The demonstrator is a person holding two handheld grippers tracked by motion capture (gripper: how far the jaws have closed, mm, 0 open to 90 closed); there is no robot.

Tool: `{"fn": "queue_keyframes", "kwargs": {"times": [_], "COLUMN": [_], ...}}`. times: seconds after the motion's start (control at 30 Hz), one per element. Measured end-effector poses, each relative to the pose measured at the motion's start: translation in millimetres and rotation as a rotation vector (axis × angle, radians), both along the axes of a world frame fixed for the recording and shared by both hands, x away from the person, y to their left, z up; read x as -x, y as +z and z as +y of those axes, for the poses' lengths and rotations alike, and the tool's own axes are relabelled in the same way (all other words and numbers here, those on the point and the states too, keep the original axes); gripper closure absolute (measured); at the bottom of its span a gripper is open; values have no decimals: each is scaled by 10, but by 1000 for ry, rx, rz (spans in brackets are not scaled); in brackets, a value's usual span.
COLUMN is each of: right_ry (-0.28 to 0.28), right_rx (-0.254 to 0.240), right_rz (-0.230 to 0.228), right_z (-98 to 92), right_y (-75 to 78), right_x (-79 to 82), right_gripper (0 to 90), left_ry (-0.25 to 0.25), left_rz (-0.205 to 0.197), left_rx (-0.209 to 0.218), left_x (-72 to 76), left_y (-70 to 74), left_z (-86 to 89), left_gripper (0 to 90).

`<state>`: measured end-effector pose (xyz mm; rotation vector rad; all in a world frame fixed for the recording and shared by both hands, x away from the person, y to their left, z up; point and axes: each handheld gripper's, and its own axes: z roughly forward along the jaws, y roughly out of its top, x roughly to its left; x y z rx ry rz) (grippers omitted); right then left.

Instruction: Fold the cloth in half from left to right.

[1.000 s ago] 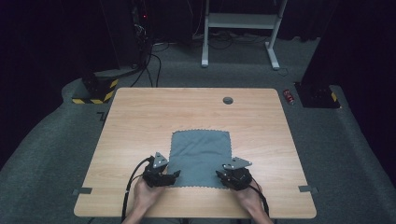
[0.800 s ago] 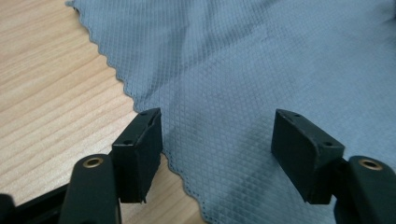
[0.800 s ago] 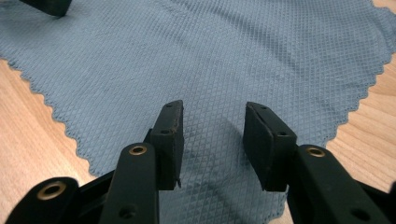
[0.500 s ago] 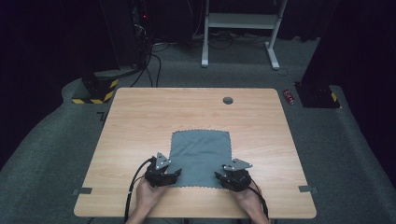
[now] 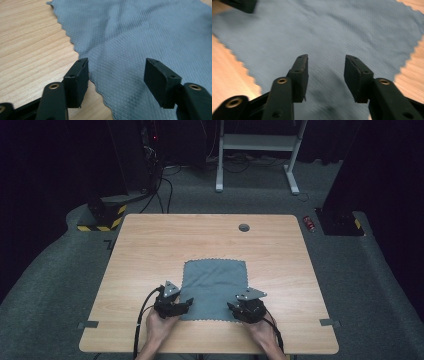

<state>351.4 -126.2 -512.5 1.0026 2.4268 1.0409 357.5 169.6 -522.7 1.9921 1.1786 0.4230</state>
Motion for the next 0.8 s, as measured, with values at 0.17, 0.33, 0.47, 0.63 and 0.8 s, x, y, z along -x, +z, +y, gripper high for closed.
{"fn": "queue_keyframes", "kwargs": {"times": [0.17,0.33,0.47,0.63,0.8], "right_ry": [51,121,211,325,374], "right_rx": [-12,-29,-22,11,45], "right_rz": [13,29,10,-1,-12], "right_z": [203,484,822,1245,1496], "right_y": [30,65,92,37,-50], "right_x": [-25,-74,-65,-7,105], "right_gripper": [639,717,750,758,742], "left_ry": [20,45,76,128,151], "left_rz": [37,75,51,61,83], "left_rx": [8,4,-15,-10,-48], "left_x": [-209,-436,-574,-763,-901], "left_y": [71,160,210,195,183], "left_z": [75,156,191,253,281], "left_gripper": [365,381,385,416,419]}}
